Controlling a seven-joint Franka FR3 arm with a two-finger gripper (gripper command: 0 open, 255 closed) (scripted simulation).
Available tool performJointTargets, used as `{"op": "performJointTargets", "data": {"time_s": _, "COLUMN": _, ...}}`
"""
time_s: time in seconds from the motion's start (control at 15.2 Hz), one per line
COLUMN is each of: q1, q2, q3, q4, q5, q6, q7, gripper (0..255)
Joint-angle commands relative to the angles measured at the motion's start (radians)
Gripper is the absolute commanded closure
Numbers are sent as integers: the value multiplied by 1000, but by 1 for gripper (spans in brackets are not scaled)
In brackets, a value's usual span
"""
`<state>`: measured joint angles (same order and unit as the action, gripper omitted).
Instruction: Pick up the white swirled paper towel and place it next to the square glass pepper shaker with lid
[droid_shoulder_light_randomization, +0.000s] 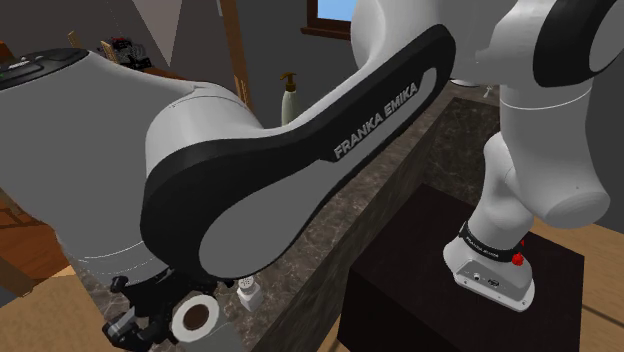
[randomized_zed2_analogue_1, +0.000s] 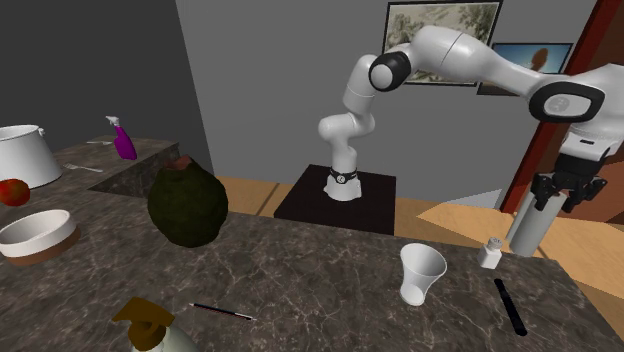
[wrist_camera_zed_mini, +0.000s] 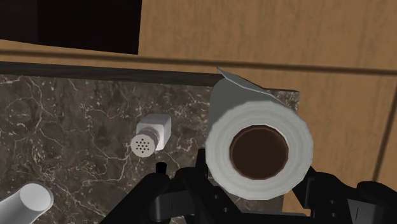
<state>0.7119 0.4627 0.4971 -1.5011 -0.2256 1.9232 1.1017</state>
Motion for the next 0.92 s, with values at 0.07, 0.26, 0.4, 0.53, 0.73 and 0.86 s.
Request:
{"op": "performJointTargets", "data": {"time_s": 0.07, "q1": 0, "q2": 5, "q3": -2, "q4": -21, "q5": -4, "q6": 26, "q7": 5, "gripper": 255}}
{"op": "performJointTargets", "data": {"time_s": 0.26, "q1": 0, "q2": 5, "q3": -2, "q4": -21, "q5": -4, "q6": 26, "q7": 5, "gripper": 255}}
{"op": "performJointTargets", "data": {"time_s": 0.4, "q1": 0, "q2": 5, "q3": -2, "q4": -21, "q5": -4, "q6": 26, "q7": 5, "gripper": 255}}
{"op": "performJointTargets", "data": {"time_s": 0.53, "q1": 0, "q2": 5, "q3": -2, "q4": -21, "q5": -4, "q6": 26, "q7": 5, "gripper": 0}}
{"op": "performJointTargets", "data": {"time_s": 0.73, "q1": 0, "q2": 5, "q3": -2, "q4": -21, "q5": -4, "q6": 26, "q7": 5, "gripper": 0}}
{"op": "performJointTargets", "data": {"time_s": 0.86, "q1": 0, "q2": 5, "q3": -2, "q4": -21, "q5": -4, "q6": 26, "q7": 5, "gripper": 0}}
